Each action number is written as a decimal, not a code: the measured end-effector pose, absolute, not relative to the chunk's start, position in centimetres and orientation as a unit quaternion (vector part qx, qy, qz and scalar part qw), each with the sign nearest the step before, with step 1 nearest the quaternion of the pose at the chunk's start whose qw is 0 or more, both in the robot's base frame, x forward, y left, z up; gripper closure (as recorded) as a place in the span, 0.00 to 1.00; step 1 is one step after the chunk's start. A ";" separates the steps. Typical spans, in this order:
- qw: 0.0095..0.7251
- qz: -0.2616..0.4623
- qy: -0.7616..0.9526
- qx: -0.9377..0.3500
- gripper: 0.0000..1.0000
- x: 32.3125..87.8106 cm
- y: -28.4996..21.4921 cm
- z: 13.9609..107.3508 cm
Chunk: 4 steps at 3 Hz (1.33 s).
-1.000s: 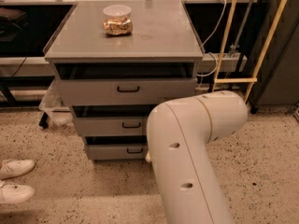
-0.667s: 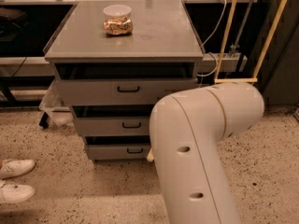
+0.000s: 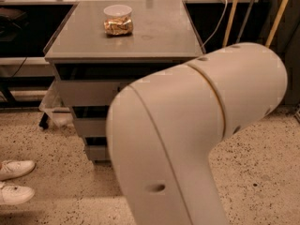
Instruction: Close middle drawer
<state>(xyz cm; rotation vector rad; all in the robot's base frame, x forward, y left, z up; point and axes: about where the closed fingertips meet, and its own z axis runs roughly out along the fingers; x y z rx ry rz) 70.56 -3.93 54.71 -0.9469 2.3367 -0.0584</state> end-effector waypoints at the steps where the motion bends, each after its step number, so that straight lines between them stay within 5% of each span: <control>1: 0.321 -0.017 0.890 -0.323 0.00 70.0 -3.7 55.5; 4: 0.353 0.025 0.877 -0.325 0.00 71.9 -3.8 59.3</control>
Offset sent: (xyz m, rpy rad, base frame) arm -0.0054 0.0028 0.0091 0.0467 -0.0225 -0.0678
